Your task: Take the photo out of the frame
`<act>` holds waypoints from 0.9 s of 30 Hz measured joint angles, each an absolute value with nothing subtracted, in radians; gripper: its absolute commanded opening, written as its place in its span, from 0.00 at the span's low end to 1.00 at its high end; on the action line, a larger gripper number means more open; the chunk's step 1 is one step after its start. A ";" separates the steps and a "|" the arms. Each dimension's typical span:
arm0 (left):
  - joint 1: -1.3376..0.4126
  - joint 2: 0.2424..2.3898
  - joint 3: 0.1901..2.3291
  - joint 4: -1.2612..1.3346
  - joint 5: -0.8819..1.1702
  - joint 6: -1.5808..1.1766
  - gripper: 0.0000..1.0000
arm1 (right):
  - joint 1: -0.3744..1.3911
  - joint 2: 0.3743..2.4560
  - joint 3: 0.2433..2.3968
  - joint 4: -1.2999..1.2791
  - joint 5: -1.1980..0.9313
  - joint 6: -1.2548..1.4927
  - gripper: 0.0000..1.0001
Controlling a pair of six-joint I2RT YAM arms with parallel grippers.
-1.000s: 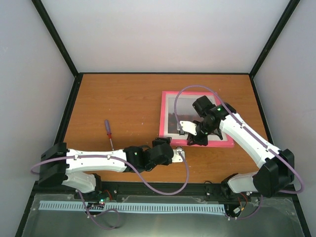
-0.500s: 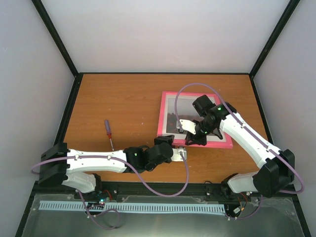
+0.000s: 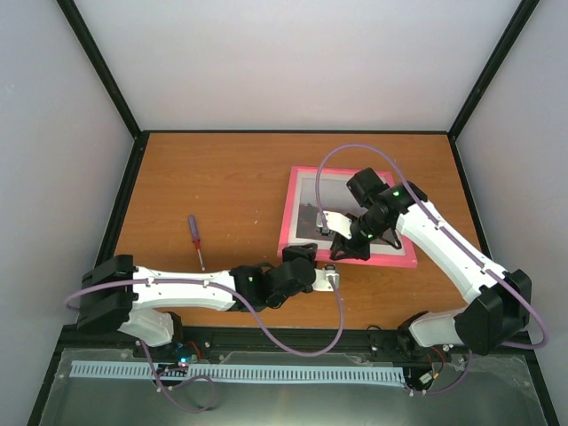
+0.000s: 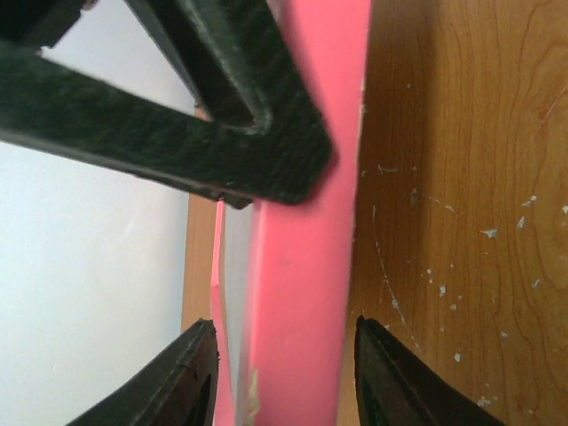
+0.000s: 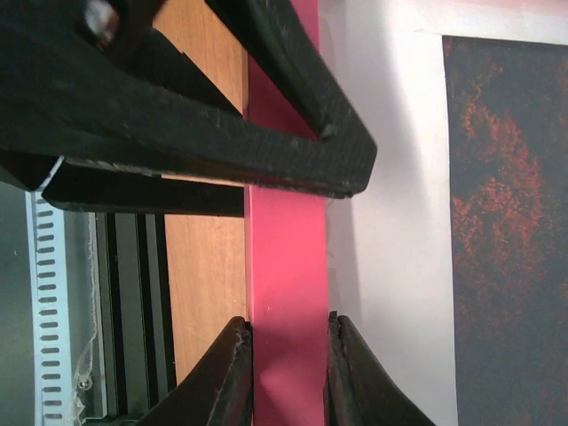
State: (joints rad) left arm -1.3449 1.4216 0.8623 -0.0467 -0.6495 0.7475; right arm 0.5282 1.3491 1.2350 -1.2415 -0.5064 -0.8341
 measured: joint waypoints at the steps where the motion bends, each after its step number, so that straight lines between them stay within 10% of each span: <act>1: -1.345 1.427 0.862 -0.043 -0.651 0.754 0.36 | 0.528 1.349 1.239 -1.243 -0.510 -0.831 0.03; 6: -1.345 1.431 0.862 -0.031 -0.660 0.780 0.22 | 0.528 1.349 1.244 -1.247 -0.519 -0.822 0.05; 18: -1.346 1.338 1.019 -0.287 -0.630 0.780 0.12 | 0.531 1.246 1.477 -1.322 -0.527 -0.790 0.64; 27: -1.335 1.319 1.292 -0.587 -0.533 0.659 0.11 | 0.531 1.152 1.665 -1.397 -0.438 -0.884 0.70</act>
State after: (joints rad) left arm -1.3350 1.3190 1.2922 -0.5865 -0.5331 0.6594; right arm 0.5312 1.1522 1.6653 -1.3968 -0.4381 -0.8837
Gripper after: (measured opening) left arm 0.210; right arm 0.706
